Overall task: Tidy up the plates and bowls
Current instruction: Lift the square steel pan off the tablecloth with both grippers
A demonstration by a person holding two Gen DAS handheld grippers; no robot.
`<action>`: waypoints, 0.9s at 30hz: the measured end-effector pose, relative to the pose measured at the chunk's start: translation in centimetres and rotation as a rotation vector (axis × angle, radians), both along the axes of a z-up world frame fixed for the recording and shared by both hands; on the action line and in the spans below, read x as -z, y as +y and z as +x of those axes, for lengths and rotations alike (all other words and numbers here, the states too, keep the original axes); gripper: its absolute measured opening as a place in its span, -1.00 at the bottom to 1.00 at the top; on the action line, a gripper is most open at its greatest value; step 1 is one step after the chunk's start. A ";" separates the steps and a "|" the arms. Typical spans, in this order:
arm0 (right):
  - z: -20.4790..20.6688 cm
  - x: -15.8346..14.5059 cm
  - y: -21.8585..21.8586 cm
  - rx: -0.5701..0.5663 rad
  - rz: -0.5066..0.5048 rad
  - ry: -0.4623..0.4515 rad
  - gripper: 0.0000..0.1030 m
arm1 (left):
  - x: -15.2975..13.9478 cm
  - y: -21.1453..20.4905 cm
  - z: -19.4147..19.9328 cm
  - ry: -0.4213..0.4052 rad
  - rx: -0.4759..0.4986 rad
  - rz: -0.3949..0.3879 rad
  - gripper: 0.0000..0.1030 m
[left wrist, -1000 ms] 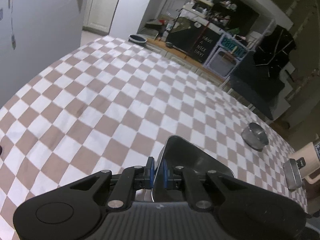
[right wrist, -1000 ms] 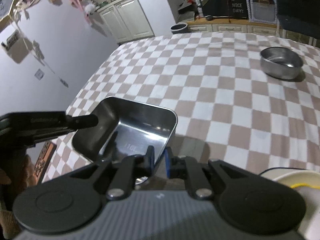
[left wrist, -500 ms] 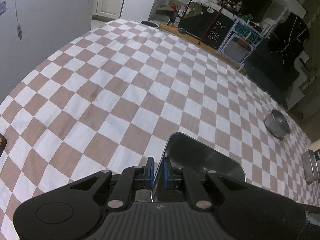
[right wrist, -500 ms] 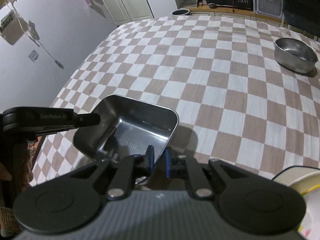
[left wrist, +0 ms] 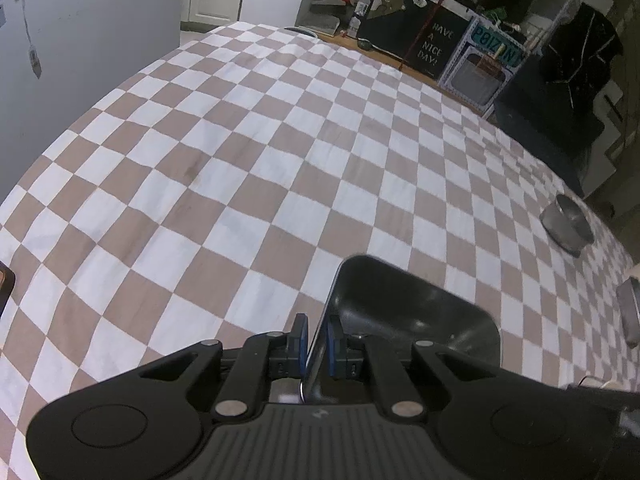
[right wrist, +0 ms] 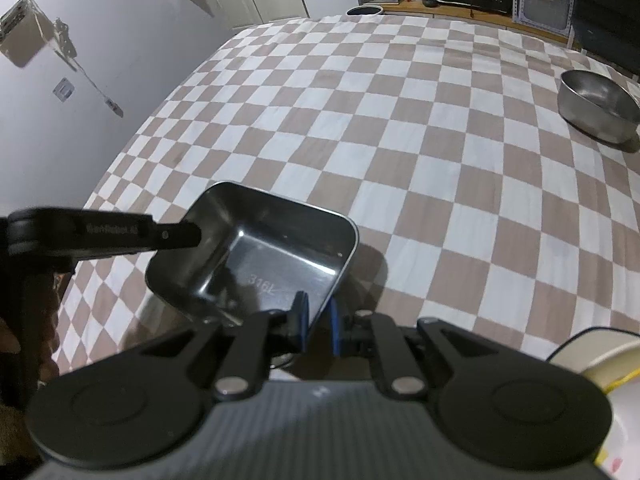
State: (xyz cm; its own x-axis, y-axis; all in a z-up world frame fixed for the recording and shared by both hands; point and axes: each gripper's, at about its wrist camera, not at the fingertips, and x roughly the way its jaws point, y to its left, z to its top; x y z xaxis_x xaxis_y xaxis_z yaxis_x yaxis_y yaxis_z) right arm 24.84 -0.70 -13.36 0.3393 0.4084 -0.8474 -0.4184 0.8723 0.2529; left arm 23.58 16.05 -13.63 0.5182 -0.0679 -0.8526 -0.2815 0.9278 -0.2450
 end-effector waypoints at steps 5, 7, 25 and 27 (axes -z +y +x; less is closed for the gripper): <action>0.0 0.3 0.0 -0.002 -0.002 0.011 -0.74 | 0.2 0.2 -0.1 0.009 0.009 -0.002 -0.82; 0.1 0.4 0.0 -0.003 -0.004 0.011 -0.74 | 0.2 0.1 -0.1 0.010 0.012 -0.001 -0.82; -0.3 -0.3 -1.2 -0.010 -0.004 -0.020 -0.06 | -1.2 -0.5 -1.2 0.011 0.037 0.078 -0.06; -0.5 -1.1 -1.7 -0.011 0.004 -0.044 0.08 | -1.9 -0.8 -1.4 -0.005 0.032 0.081 0.14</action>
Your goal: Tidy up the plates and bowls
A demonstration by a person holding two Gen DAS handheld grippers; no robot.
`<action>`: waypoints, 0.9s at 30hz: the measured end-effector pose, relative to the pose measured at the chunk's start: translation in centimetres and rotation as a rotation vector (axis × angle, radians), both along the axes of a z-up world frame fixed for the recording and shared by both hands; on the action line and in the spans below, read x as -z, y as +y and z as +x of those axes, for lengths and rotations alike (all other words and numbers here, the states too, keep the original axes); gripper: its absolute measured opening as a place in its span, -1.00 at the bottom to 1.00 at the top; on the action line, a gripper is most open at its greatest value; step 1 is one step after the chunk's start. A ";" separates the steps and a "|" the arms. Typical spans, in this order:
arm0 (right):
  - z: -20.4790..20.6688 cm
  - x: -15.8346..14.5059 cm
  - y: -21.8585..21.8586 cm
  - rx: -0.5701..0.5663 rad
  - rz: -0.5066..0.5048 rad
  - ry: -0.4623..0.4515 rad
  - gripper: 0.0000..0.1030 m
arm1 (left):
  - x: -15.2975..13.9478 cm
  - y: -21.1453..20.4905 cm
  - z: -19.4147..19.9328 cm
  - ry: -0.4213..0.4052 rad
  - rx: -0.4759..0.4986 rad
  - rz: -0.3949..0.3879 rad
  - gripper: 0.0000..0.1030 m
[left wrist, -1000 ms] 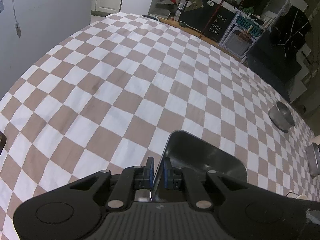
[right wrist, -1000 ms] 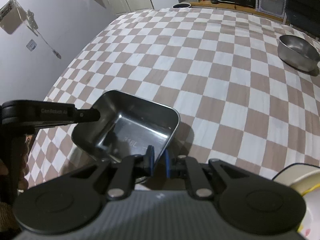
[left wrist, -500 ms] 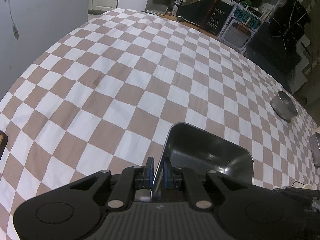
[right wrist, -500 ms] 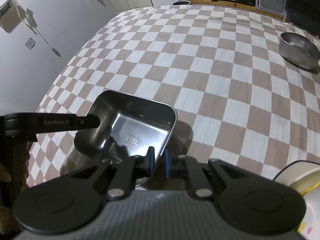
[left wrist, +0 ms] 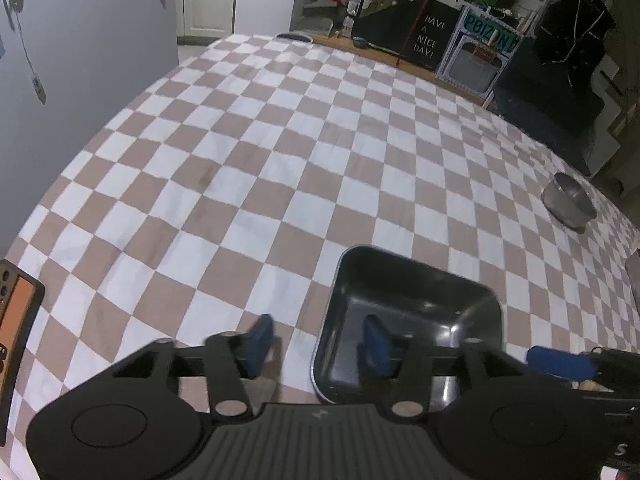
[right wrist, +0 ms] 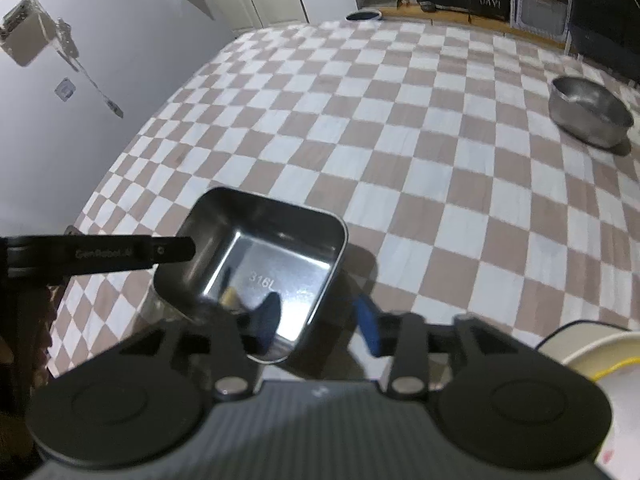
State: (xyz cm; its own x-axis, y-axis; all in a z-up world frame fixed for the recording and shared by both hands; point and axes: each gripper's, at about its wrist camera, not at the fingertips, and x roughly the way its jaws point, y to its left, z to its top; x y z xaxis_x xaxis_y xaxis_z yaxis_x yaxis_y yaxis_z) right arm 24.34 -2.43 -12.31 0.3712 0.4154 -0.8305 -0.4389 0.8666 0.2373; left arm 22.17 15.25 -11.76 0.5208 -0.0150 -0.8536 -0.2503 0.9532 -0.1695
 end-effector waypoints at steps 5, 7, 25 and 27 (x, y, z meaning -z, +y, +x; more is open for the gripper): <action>-0.4 -2.1 -2.9 0.064 0.026 -0.071 0.71 | -2.5 -2.1 0.1 -0.091 -0.013 -0.012 0.89; -0.4 -2.8 -4.9 0.111 0.036 -0.105 0.83 | -3.5 -3.9 0.3 -0.140 0.008 -0.014 1.00; 2.2 -4.0 -29.8 0.718 0.024 -0.253 0.99 | -3.7 -22.0 6.7 -0.176 0.303 -0.033 1.00; 2.5 -3.1 -31.9 0.796 0.025 -0.248 0.99 | -3.6 -24.2 7.9 -0.184 0.330 -0.046 1.00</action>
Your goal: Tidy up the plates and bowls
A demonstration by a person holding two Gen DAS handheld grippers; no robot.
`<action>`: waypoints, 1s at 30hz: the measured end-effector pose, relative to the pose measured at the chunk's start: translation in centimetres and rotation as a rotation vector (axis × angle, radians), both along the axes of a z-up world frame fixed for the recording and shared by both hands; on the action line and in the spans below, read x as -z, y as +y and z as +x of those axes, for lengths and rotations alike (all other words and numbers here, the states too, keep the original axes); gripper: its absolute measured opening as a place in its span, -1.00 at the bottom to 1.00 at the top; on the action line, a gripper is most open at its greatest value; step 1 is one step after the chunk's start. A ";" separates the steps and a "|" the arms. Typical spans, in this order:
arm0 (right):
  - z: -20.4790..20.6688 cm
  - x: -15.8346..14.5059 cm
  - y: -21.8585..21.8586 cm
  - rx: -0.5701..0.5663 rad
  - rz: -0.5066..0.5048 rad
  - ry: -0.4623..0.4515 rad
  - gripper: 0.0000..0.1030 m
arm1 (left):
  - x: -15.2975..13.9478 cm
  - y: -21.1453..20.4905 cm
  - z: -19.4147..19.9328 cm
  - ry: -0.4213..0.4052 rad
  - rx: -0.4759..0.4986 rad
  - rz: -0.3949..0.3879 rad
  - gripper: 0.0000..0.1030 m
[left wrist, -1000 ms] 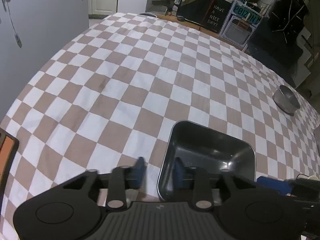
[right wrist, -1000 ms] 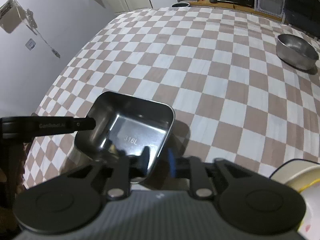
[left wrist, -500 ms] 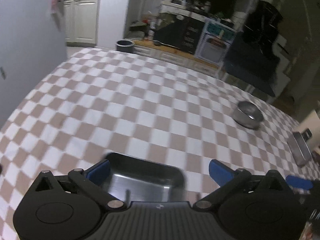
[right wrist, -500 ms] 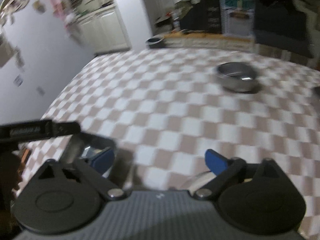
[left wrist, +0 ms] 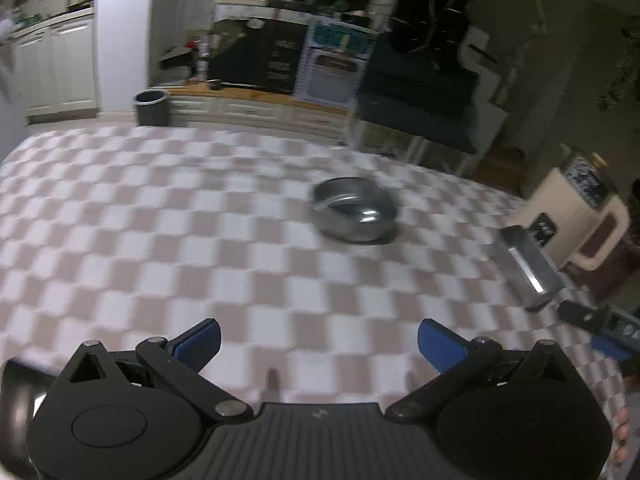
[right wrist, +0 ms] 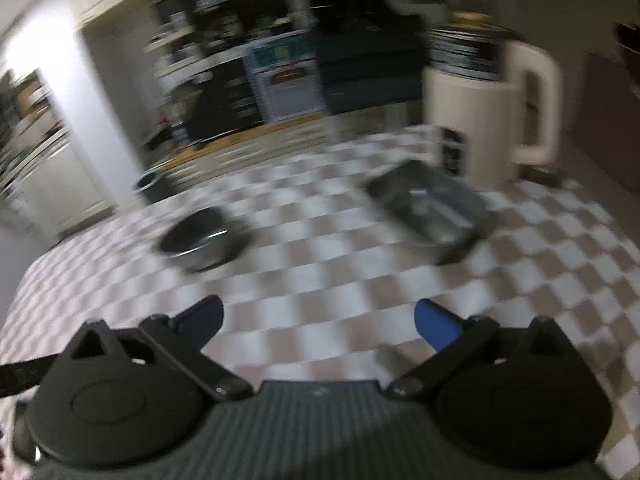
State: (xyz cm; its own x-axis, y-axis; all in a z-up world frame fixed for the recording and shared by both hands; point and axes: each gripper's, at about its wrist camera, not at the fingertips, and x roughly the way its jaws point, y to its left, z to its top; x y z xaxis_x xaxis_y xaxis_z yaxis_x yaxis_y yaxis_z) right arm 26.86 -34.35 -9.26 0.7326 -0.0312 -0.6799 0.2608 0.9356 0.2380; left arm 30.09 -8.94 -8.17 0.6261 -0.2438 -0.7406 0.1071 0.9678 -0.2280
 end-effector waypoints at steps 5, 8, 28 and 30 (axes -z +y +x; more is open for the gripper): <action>1.2 2.4 -4.4 0.182 0.047 -0.009 0.99 | 0.5 -7.2 4.0 -0.036 0.105 0.048 1.00; 1.8 3.3 -6.5 0.301 0.110 -0.034 0.99 | 0.9 -11.2 6.2 -0.041 0.180 0.077 1.00; 7.6 8.6 -10.2 0.437 0.269 -0.053 -0.43 | 5.2 -26.9 16.3 -0.140 0.500 0.118 0.91; 7.6 8.6 -10.6 0.425 0.253 -0.057 -0.51 | 5.5 -26.9 16.9 -0.130 0.510 0.097 0.74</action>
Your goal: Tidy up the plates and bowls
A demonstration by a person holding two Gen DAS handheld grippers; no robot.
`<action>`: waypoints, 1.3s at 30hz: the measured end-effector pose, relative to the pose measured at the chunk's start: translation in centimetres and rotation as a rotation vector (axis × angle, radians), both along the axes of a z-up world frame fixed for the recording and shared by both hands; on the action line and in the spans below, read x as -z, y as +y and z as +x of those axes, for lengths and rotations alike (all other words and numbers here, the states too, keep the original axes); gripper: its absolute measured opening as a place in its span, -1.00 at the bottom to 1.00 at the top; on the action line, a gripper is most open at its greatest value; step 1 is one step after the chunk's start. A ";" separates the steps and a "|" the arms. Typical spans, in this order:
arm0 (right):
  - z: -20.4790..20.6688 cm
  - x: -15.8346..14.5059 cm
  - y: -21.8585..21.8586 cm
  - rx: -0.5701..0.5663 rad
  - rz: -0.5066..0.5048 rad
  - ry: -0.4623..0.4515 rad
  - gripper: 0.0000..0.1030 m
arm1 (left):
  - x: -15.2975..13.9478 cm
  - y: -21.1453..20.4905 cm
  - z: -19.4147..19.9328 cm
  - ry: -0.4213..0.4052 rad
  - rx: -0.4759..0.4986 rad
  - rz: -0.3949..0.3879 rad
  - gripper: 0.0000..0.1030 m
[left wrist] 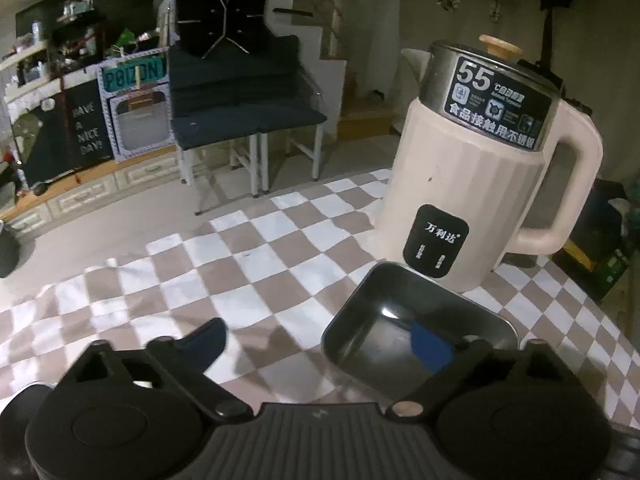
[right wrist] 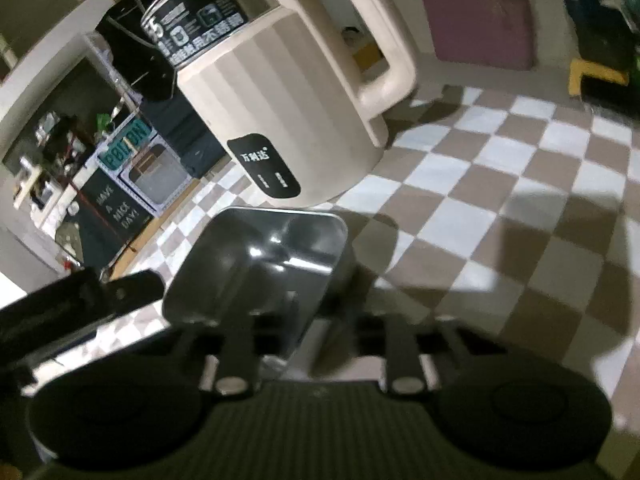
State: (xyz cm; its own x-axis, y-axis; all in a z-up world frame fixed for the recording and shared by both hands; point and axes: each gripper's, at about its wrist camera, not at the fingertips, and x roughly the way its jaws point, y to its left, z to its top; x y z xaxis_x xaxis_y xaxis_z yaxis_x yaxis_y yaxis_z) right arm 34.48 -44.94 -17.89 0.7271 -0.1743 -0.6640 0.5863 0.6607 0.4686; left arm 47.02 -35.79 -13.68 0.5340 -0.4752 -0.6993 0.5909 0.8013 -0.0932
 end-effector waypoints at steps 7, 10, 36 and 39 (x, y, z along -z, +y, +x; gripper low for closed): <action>-0.5 -0.4 -1.1 -0.026 -0.038 -0.006 -0.85 | 0.9 -0.3 0.7 0.076 0.019 -0.031 -0.08; -0.8 -0.5 -1.2 -0.022 -0.034 -0.003 -0.86 | 1.1 0.3 0.4 0.118 0.018 -0.033 -0.39; -2.3 -6.2 3.4 -0.230 -0.045 -0.077 -0.79 | -4.6 8.9 -4.3 0.100 -0.106 -0.063 -0.83; -3.3 -7.6 4.3 -0.260 -0.048 -0.107 -0.79 | -6.5 10.8 -5.8 0.074 -0.126 -0.081 -0.83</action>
State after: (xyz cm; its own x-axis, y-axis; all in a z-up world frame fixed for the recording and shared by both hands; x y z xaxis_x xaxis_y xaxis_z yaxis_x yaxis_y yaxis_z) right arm 31.16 -40.60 -10.30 0.8169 -0.0023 -0.5768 0.3432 0.8056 0.4828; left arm 41.21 -25.01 -7.16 0.5416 -0.4639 -0.7011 0.4753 0.8568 -0.1997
